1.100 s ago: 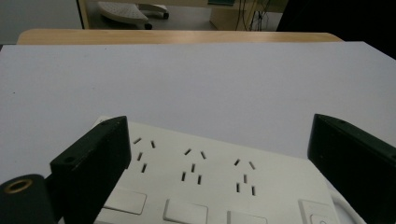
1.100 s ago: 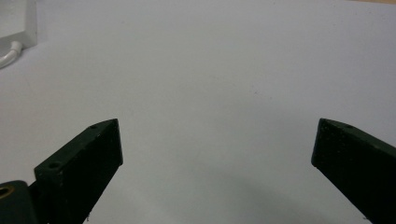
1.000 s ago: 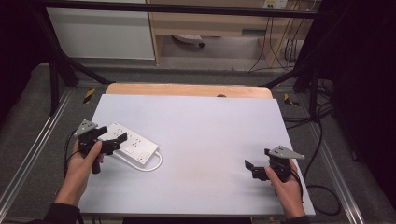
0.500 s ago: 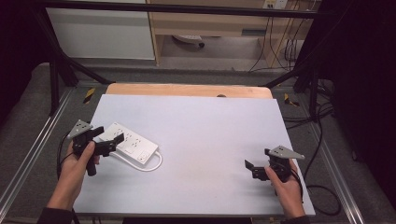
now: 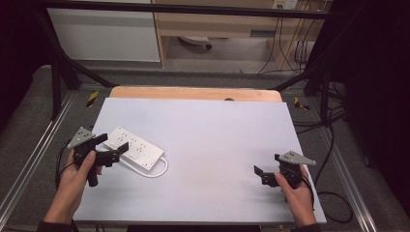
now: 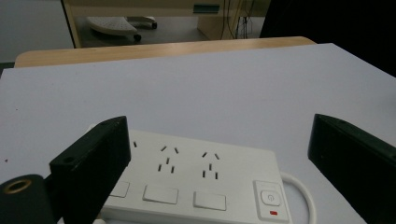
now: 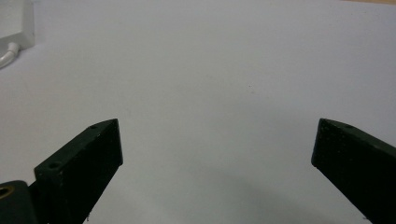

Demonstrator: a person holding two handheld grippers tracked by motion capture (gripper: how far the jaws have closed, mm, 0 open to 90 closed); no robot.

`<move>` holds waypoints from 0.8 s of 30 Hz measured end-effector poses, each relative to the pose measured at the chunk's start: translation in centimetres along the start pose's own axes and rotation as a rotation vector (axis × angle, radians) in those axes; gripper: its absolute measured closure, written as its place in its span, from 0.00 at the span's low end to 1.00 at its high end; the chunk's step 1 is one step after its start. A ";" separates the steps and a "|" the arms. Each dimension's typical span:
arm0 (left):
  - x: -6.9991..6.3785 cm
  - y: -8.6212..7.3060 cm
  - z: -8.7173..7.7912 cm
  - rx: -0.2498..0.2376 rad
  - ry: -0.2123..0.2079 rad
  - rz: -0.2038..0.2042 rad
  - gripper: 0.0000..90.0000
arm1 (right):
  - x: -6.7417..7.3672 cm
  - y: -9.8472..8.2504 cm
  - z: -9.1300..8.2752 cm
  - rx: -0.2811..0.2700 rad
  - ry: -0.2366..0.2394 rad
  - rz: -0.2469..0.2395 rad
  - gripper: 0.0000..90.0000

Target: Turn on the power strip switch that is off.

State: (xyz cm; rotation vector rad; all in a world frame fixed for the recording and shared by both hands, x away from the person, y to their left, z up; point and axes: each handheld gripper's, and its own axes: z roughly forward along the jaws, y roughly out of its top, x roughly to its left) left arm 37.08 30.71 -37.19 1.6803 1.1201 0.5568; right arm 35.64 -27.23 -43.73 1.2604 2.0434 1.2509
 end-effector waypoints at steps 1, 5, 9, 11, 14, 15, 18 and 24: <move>-0.1 0.0 -0.1 -0.004 -0.002 0.000 0.06 | 0.0 0.0 0.0 0.001 0.000 0.001 0.03; -0.4 0.3 -0.7 -0.014 -0.007 0.008 0.06 | 0.0 0.0 0.0 -0.001 0.000 0.002 0.03; -0.7 0.4 -1.3 -0.026 -0.014 0.017 0.06 | 0.0 0.0 -0.1 -0.002 -0.001 0.002 0.03; -0.8 0.3 -1.6 -0.026 -0.019 0.019 0.06 | -0.1 0.0 -0.1 -0.002 -0.001 0.003 0.03; -1.0 0.0 -1.9 -0.028 -0.026 0.026 0.06 | -0.1 0.0 -0.1 -0.004 -0.001 0.005 0.03; -1.0 -0.2 -2.0 -0.030 -0.028 0.025 0.06 | -0.1 0.0 -0.1 -0.004 -0.001 0.006 0.03; -1.0 -0.8 -2.4 -0.032 -0.033 0.031 0.06 | -0.1 0.0 -0.1 -0.005 -0.001 0.006 0.03; -0.8 -2.1 -2.7 -0.019 -0.024 0.055 0.06 | -0.1 0.0 -0.1 -0.004 -0.003 0.008 0.03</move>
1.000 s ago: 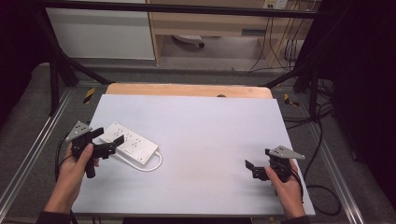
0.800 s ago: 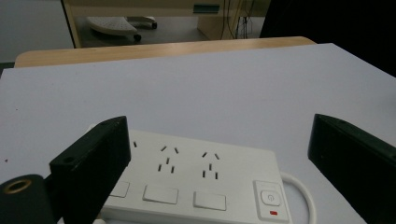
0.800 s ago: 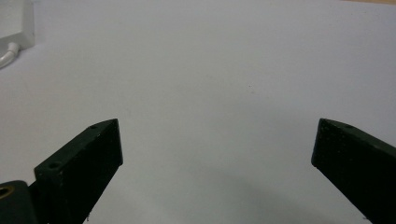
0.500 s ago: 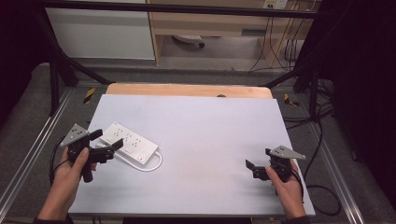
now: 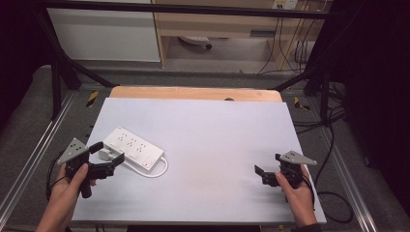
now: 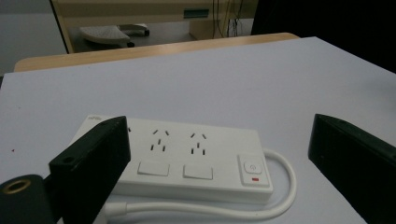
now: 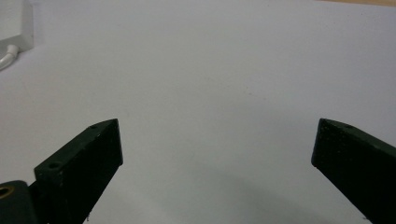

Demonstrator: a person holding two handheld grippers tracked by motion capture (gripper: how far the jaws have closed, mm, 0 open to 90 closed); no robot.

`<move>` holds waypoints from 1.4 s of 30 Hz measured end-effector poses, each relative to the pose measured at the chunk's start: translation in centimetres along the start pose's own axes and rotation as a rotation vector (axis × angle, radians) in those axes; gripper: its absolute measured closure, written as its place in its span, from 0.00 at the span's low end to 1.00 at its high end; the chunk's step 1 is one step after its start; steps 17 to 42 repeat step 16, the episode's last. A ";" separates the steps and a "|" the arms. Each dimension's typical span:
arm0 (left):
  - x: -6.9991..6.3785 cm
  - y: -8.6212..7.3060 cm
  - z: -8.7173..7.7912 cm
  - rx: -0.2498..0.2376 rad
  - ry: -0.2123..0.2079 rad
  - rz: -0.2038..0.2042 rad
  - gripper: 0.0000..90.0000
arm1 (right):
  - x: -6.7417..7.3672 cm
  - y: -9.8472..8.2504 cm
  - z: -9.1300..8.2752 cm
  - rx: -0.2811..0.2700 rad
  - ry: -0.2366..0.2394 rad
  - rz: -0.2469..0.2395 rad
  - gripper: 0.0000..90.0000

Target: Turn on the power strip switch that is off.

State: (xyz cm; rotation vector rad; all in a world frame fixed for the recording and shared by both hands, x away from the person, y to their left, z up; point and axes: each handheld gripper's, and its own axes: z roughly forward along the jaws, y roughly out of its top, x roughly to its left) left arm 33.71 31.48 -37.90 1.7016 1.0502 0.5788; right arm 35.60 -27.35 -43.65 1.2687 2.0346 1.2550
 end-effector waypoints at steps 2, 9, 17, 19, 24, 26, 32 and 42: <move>-0.1 -0.6 0.1 0.006 -0.002 -0.001 0.06 | 0.0 0.0 0.0 0.000 -0.001 -0.002 0.03; -0.7 -3.4 0.7 0.063 -0.019 -0.002 0.08 | -0.1 -0.1 0.2 0.011 -0.023 0.005 0.03; -1.8 -5.3 1.4 0.143 -0.045 0.028 0.08 | -0.6 -0.8 1.4 0.109 -0.077 0.017 0.02; -1.8 -5.3 1.4 0.143 -0.045 0.028 0.08 | -0.6 -0.8 1.4 0.109 -0.077 0.017 0.02; -1.8 -5.3 1.4 0.143 -0.045 0.028 0.08 | -0.6 -0.8 1.4 0.109 -0.077 0.017 0.02; -1.8 -5.3 1.4 0.143 -0.045 0.028 0.08 | -0.6 -0.8 1.4 0.109 -0.077 0.017 0.02; -1.8 -5.3 1.4 0.143 -0.045 0.028 0.08 | -0.6 -0.8 1.4 0.109 -0.077 0.017 0.02; -1.8 -5.3 1.4 0.143 -0.045 0.028 0.08 | -0.6 -0.8 1.4 0.109 -0.077 0.017 0.02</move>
